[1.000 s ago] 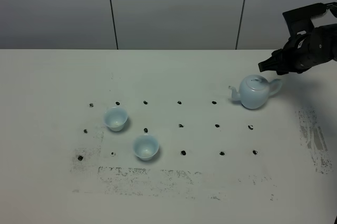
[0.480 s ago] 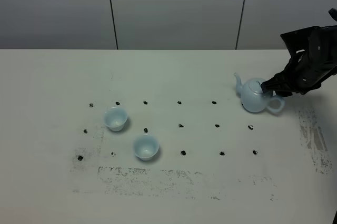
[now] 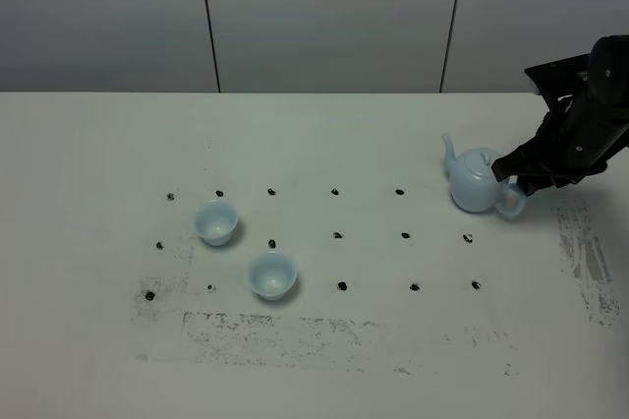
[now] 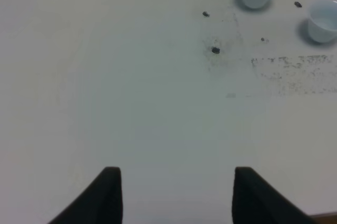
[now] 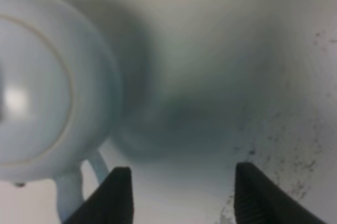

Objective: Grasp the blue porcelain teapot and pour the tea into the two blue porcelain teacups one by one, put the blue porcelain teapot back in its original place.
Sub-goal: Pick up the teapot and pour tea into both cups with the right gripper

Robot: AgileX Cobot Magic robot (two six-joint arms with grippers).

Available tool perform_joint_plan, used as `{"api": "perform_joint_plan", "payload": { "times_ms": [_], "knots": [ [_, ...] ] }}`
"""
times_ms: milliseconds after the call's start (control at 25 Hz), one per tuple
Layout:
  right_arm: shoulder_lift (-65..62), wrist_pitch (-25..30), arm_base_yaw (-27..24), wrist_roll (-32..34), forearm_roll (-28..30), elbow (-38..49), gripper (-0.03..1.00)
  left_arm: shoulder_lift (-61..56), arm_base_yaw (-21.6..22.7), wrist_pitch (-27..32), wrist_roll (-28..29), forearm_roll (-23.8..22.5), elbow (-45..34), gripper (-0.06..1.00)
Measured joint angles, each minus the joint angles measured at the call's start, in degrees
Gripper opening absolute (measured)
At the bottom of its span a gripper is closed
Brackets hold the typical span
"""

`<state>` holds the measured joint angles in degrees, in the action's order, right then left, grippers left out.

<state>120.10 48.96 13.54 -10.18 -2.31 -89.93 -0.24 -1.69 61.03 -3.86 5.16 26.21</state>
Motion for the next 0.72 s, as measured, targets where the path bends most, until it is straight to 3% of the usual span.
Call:
{"api": "perform_joint_plan", "payload": {
  "times_ms": [200,480,600,720],
  "knots": [
    [-0.13,2.13,0.0,-3.56,-3.14,0.0,0.42,0.0,0.0,0.0,0.0,0.0,0.0,0.49],
    [-4.58,4.74,0.97,2.21,4.48,0.0,0.42,0.0,0.0,0.0,0.06,0.0,0.0,0.49],
    [-8.88,3.2,3.48,1.63,2.8,2.13,0.42,0.0,0.0,0.0,0.06,0.0,0.0,0.49],
    [-13.32,-1.89,5.51,1.16,-0.89,7.86,0.42,0.0,0.0,0.0,0.06,0.0,0.0,0.49]
  ]
}}
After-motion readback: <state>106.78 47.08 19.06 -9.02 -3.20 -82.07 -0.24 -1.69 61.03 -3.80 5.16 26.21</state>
